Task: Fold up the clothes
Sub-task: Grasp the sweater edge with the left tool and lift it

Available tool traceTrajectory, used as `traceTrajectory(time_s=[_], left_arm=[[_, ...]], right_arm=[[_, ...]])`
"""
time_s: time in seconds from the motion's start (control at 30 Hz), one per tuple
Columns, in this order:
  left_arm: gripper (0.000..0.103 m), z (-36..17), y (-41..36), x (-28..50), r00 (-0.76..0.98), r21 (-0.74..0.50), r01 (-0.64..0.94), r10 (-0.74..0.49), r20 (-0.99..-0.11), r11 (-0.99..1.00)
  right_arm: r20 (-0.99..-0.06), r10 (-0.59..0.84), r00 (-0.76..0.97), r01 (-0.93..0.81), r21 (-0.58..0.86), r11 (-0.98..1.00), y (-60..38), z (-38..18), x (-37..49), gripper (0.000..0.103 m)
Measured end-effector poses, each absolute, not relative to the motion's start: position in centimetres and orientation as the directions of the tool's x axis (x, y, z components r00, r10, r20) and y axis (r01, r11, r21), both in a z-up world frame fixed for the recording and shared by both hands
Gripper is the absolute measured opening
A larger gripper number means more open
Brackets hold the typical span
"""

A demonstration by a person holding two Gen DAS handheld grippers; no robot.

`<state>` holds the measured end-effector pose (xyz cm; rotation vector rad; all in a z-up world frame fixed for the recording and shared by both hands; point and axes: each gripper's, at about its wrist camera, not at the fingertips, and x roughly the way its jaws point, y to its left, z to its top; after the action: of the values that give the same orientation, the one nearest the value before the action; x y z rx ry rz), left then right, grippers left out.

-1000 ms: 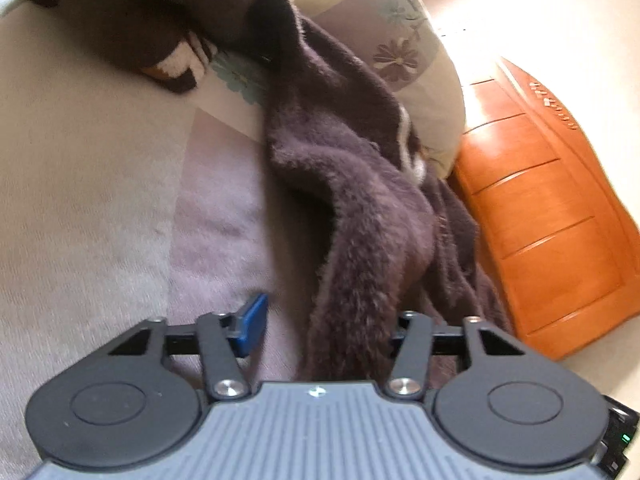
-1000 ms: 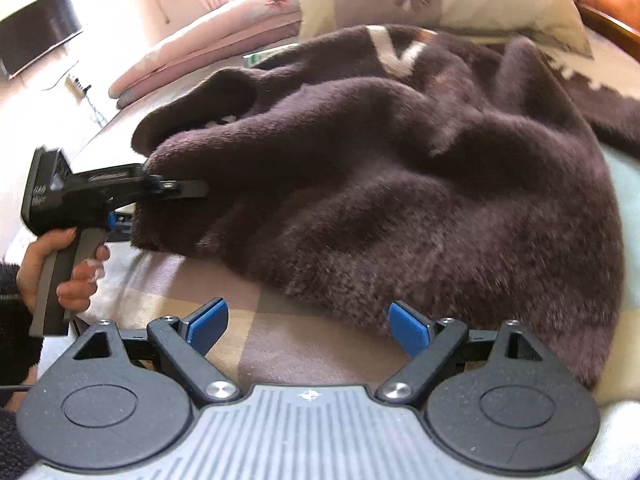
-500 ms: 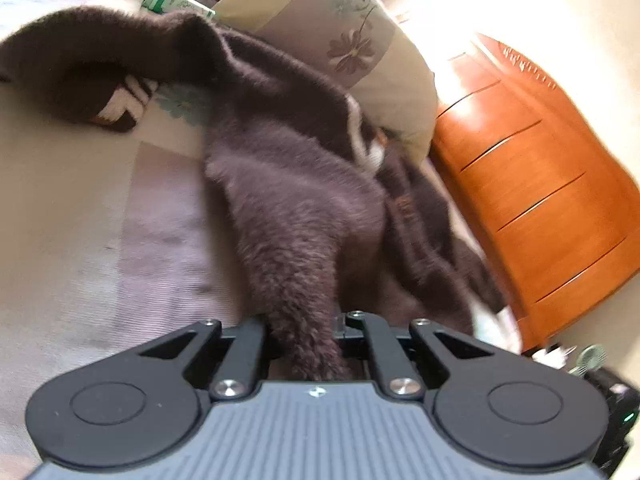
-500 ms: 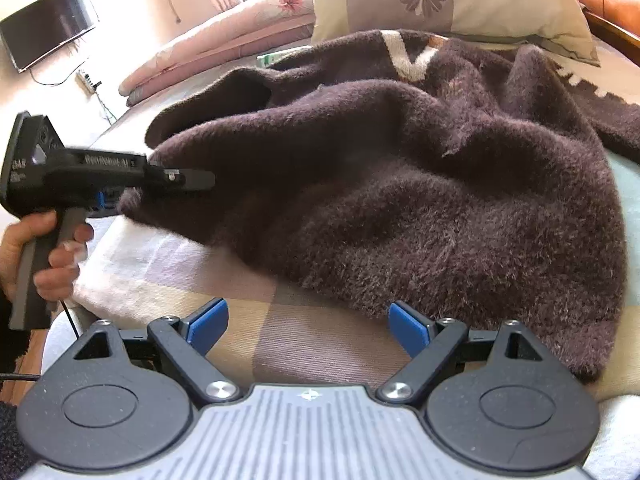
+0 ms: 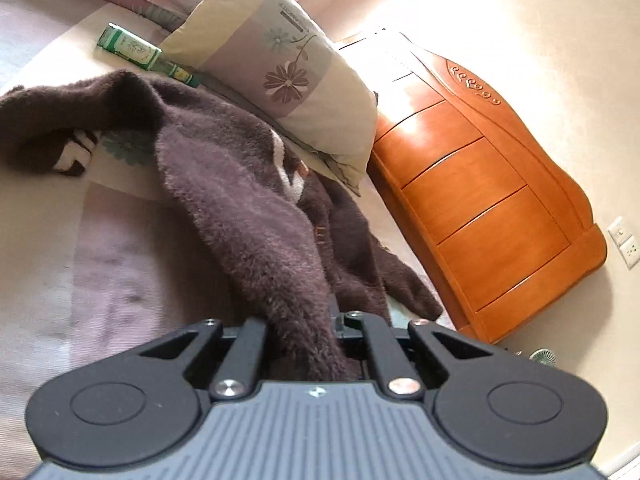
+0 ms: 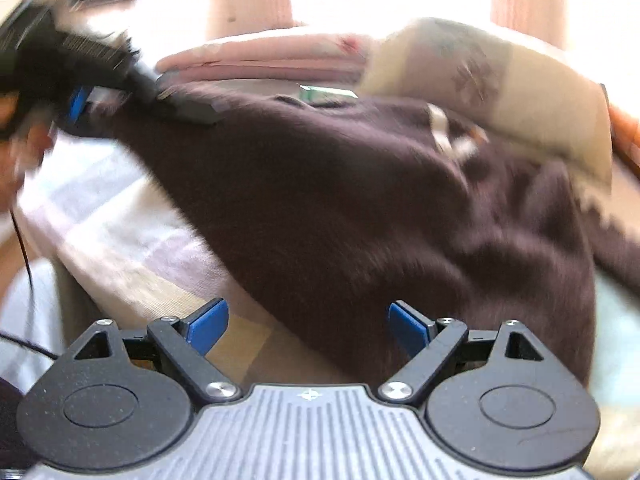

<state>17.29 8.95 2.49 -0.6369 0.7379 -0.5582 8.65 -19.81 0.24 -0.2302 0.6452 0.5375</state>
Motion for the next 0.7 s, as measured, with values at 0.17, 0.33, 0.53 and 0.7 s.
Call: traceTrajectory(time_s=[0.17, 0.33, 0.53, 0.7], left_arm=[[0.005, 3.2, 8.8, 17.5, 0.625, -0.697, 0.248, -0.661, -0.415, 0.672], [0.005, 2.6, 9.8, 17.3, 0.629, -0.698, 0.221, -0.646, -0.431, 0.681], [0.005, 1.5, 10.7, 18.1, 0.621, -0.731, 0.187, -0.656, -0.430, 0.656], [0.006, 1.0, 10.7, 18.4, 0.609, -0.718, 0.184, -0.652, -0.453, 0.671]], right_arm=[[-0.570, 0.185, 0.801, -0.472, -0.410, 0.781, -15.2, -3.5, 9.3, 0.092], [-0.494, 0.020, 0.869, -0.331, -0.550, 0.767, -15.7, -5.6, 11.1, 0.089], [-0.444, -0.065, 0.894, -0.257, -0.625, 0.737, -17.9, -5.3, 11.5, 0.087], [-0.479, -0.035, 0.877, -0.317, -0.632, 0.707, -17.8, -6.2, 11.1, 0.054]])
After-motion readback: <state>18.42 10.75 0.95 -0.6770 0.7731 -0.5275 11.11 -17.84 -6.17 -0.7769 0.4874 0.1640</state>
